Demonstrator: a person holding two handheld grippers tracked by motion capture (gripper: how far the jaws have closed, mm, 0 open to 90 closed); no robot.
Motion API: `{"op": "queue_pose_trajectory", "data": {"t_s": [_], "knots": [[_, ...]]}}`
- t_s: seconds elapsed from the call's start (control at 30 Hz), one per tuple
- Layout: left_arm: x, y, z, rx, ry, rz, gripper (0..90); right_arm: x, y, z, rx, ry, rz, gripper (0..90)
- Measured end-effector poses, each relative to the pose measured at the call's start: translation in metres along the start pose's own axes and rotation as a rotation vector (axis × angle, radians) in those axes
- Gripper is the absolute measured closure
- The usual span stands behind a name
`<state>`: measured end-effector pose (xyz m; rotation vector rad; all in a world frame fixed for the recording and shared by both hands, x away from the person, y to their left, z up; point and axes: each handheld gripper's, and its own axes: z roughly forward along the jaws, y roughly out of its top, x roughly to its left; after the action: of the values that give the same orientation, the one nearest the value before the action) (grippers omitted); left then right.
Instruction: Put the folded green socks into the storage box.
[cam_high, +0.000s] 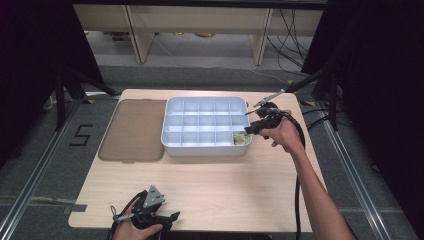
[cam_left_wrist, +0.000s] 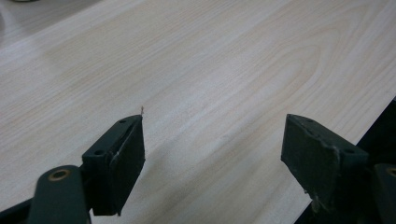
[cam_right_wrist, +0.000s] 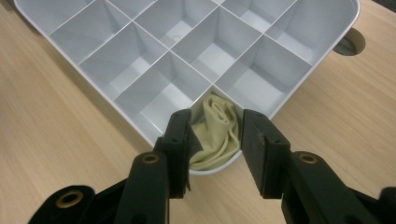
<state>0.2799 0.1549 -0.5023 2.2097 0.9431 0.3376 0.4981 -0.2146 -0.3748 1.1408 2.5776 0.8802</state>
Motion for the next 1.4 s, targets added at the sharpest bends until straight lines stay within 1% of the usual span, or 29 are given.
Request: {"op": "queue_pose_trajectory", "data": {"t_s": [0.07, 0.1, 0.17, 0.2, 0.23, 0.27, 0.37, 0.4, 0.47, 0.5, 0.53, 0.57, 0.6, 0.73, 0.77, 0.87, 0.93, 0.97, 1.0, 1.03, 1.07, 1.13, 1.17, 1.2, 1.27, 1.3, 1.33, 1.37, 1.4], "knots": [[0.0, 0.0, 0.0, 0.0, -0.001, 0.0, 21.1, 0.003, -0.002, -0.002, -0.001, 0.005, 0.015, 61.0], [0.001, 0.0, 0.0, -0.001, 0.001, 0.015, 21.0, 0.003, -0.003, -0.001, -0.021, -0.001, 0.005, 60.9], [0.001, 0.0, 0.0, 0.0, 0.0, 0.007, 21.0, 0.003, -0.005, -0.004, -0.023, 0.007, -0.002, 59.7], [0.0, 0.0, 0.001, -0.003, -0.002, -0.01, 21.0, 0.004, -0.006, -0.005, -0.018, 0.01, 0.013, 59.0], [0.001, 0.0, 0.001, -0.002, -0.002, -0.008, 21.0, 0.005, -0.008, -0.005, -0.028, 0.015, 0.022, 58.0], [0.001, 0.0, 0.001, -0.002, -0.002, -0.007, 21.0, 0.003, -0.009, -0.005, -0.024, 0.008, 0.0, 57.2], [0.0, 0.0, 0.001, -0.001, -0.002, -0.008, 21.0, 0.002, -0.011, -0.005, -0.034, 0.012, 0.011, 56.0], [0.001, 0.0, 0.0, -0.001, 0.0, 0.003, 21.0, 0.001, -0.014, -0.003, -0.067, 0.011, 0.008, 55.2], [0.001, 0.0, 0.001, -0.001, -0.001, -0.006, 21.0, 0.0, -0.015, -0.005, -0.044, 0.012, 0.017, 54.5], [0.001, 0.0, 0.0, 0.005, 0.0, -0.001, 21.0, -0.001, -0.016, -0.005, -0.049, 0.005, 0.0, 53.7], [0.002, 0.0, 0.0, 0.01, 0.004, 0.005, 21.0, -0.001, -0.019, -0.005, -0.061, 0.016, 0.022, 53.1], [0.002, 0.0, 0.0, 0.01, 0.004, 0.005, 21.0, -0.002, -0.02, -0.005, -0.067, 0.015, 0.006, 52.8], [0.003, 0.0, 0.0, 0.005, 0.005, 0.021, 21.0, -0.001, -0.021, -0.006, -0.07, 0.018, 0.013, 52.1], [0.003, 0.0, 0.0, 0.005, 0.004, 0.021, 21.0, 0.001, -0.026, -0.009, -0.074, 0.026, 0.026, 49.8], [0.003, 0.0, 0.0, 0.002, 0.004, 0.011, 21.0, 0.001, -0.027, -0.009, -0.087, 0.024, 0.009, 48.9], [0.002, 0.0, 0.001, -0.002, 0.001, 0.004, 21.0, 0.002, -0.029, -0.011, -0.108, 0.018, 0.009, 47.8], [0.003, 0.0, 0.0, 0.005, 0.002, 0.01, 21.0, 0.005, -0.032, -0.014, -0.108, 0.031, 0.016, 46.8], [0.003, 0.0, 0.002, -0.021, 0.011, -0.001, 21.0, 0.005, -0.035, -0.014, -0.123, 0.021, -0.008, 45.3], [0.003, 0.0, 0.002, -0.021, 0.011, -0.001, 21.0, 0.005, -0.036, -0.014, -0.126, 0.021, -0.011, 44.8], [0.002, -0.001, 0.0, 0.0, 0.007, -0.01, 21.0, 0.008, -0.037, -0.016, -0.135, 0.019, 0.008, 44.3], [0.002, -0.001, 0.0, 0.005, 0.006, -0.017, 21.0, 0.007, -0.038, -0.016, -0.134, 0.022, -0.004, 43.9], [0.004, 0.0, 0.0, -0.002, 0.009, 0.001, 21.0, 0.01, -0.041, -0.017, -0.137, 0.025, 0.003, 43.3], [0.004, -0.001, 0.0, 0.001, 0.015, -0.008, 21.0, 0.01, -0.042, -0.018, -0.138, 0.023, 0.003, 43.2], [0.003, -0.001, 0.002, -0.031, 0.02, -0.03, 21.0, 0.013, -0.044, -0.017, -0.148, 0.031, 0.02, 42.7], [0.003, -0.001, 0.002, -0.029, 0.02, -0.022, 21.0, 0.015, -0.045, -0.016, -0.156, 0.033, 0.031, 41.7], [0.003, -0.001, 0.001, -0.01, 0.009, -0.025, 21.0, 0.015, -0.046, -0.018, -0.138, 0.035, 0.018, 41.1], [0.003, -0.001, 0.0, -0.003, 0.008, -0.021, 21.0, 0.018, -0.05, -0.016, -0.167, 0.04, 0.03, 40.5], [0.003, 0.0, 0.0, -0.002, 0.006, -0.007, 21.0, 0.019, -0.051, -0.018, -0.147, 0.042, 0.02, 40.3], [0.003, 0.0, 0.0, 0.0, 0.007, -0.005, 21.0, 0.021, -0.053, -0.017, -0.169, 0.046, 0.027, 39.6]]}}
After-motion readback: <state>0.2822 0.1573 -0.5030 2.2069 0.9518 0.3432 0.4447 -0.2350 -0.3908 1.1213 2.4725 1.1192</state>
